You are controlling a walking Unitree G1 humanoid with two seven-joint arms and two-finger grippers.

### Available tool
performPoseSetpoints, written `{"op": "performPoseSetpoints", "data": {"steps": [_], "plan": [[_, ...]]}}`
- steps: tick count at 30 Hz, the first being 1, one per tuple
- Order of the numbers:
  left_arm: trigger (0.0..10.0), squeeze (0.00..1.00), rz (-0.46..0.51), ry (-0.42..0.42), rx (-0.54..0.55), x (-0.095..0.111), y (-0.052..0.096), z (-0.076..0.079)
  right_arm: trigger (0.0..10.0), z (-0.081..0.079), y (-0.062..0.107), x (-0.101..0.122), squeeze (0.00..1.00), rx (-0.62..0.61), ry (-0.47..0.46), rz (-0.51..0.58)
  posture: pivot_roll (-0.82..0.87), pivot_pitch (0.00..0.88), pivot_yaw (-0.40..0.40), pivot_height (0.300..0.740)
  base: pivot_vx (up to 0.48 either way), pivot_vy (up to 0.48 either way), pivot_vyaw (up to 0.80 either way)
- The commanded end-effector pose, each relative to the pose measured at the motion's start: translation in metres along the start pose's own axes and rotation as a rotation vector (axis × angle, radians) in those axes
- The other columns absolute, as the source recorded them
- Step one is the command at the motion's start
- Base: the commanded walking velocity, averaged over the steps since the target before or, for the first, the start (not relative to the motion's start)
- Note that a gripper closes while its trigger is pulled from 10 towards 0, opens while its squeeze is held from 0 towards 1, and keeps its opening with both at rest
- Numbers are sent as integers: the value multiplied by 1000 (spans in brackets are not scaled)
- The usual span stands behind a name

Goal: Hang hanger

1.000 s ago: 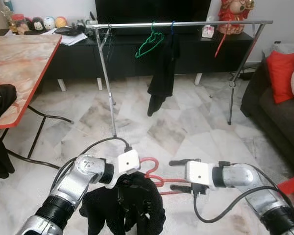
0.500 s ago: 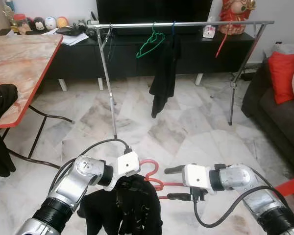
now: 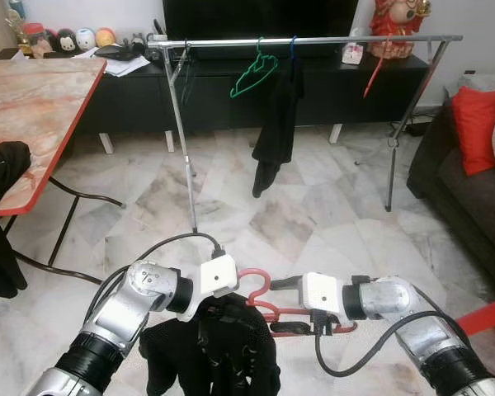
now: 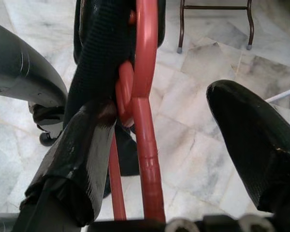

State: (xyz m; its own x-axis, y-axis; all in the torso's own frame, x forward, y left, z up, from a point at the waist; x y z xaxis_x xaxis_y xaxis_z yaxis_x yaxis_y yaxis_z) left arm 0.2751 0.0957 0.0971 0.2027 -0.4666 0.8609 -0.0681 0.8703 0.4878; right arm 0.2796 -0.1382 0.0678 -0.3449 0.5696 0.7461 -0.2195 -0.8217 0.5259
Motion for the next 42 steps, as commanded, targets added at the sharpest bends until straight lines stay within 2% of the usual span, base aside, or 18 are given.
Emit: {"op": "performPoseSetpoints", "data": {"steps": [1,11,12,13,14,42], "plan": [[10000,0,17,-43,-28,10,-2,4,10000,3,2,0,0,-7,-8,6,-113,0,-63,740,0,0,0],[10000,0,18,-46,-27,11,-3,4,10000,0,-1,-2,0,25,-16,7,-113,0,-67,740,0,0,0],[10000,0,18,-46,-26,11,-3,4,4078,0,-1,-2,0,28,-18,6,-113,0,-67,740,0,0,0],[10000,0,18,-46,-26,11,-3,4,4078,0,-1,-2,0,28,-18,6,-113,0,-67,740,0,0,0],[10000,0,19,-45,-24,11,-3,4,0,-1,-1,-3,0,31,-24,7,-113,0,-67,740,0,0,0],[10000,0,43,-49,-14,16,-2,3,0,-3,-2,-10,0,18,-90,21,-109,0,-69,740,0,0,0]]}}
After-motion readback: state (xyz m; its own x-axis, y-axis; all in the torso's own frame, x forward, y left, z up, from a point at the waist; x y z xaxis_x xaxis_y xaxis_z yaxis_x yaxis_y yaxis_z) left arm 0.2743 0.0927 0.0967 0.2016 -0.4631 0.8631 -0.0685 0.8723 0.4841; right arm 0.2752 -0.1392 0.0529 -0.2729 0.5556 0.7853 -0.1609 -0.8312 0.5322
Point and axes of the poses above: a point about 5 cm out from each wrist's last joint towards the gripper, its own y axis pointing back from the gripper into the wrist, its own x axis along the axis of the wrist's last joint, z = x × y, the point moved 1 cm from there along -y, pointing out of the wrist towards the gripper, and after that the axes turned 12 degrees about y, right-handed, at the moved point
